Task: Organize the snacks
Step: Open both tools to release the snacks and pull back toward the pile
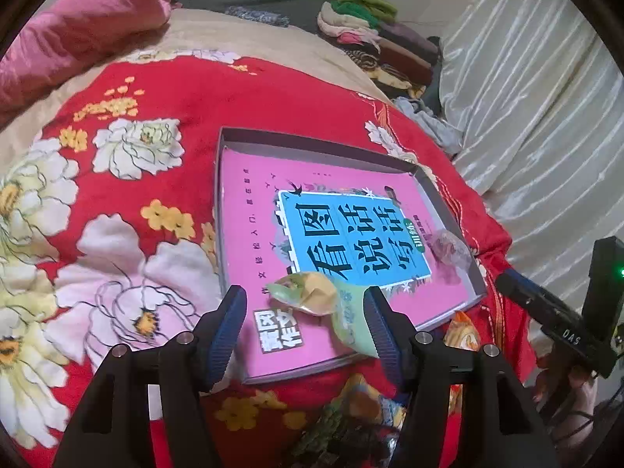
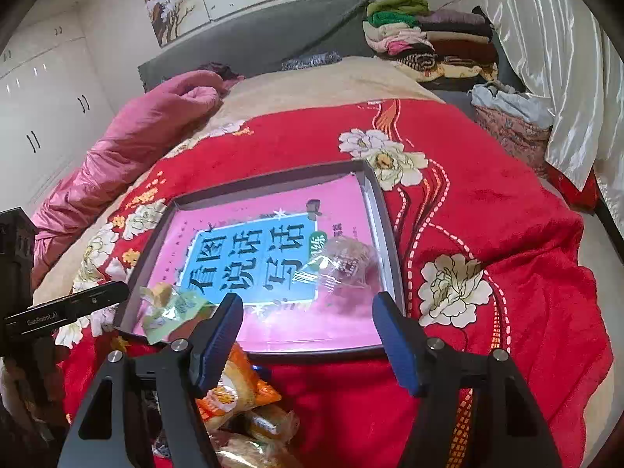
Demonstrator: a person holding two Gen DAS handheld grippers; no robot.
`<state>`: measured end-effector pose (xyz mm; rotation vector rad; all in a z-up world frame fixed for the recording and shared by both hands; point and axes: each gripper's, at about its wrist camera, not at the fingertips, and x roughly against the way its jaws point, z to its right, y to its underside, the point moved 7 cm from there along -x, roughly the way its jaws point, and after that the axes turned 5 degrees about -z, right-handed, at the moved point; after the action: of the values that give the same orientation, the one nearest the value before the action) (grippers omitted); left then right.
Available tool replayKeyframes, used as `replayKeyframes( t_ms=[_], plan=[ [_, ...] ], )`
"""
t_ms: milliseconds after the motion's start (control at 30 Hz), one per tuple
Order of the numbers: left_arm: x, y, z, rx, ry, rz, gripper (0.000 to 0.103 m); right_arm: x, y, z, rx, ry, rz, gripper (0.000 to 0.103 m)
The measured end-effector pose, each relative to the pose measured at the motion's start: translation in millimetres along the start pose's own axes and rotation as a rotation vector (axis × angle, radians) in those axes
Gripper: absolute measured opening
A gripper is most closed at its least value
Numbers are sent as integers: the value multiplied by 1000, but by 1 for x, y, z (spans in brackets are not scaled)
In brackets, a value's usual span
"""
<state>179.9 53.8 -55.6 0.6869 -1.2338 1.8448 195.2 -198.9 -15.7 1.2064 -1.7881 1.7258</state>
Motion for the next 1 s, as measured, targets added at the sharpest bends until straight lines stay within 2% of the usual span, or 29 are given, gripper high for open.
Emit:
replayKeyframes(
  t_ms=[233,500,800,1000],
  plan=[
    [25,-1,-7,-13,-10,27,74,18,-1,-9,0,-24,29,72],
    [49,1,-12,13,-18,77,77,33,-2,-16,1,-35,49,75],
    [58,14,-8,-18,-29,72,78,38,1,-23,16,-36,51,78],
    [54,28,-6,-13,-4,25,78,42,6,-29,28,-38,51,79]
  ],
)
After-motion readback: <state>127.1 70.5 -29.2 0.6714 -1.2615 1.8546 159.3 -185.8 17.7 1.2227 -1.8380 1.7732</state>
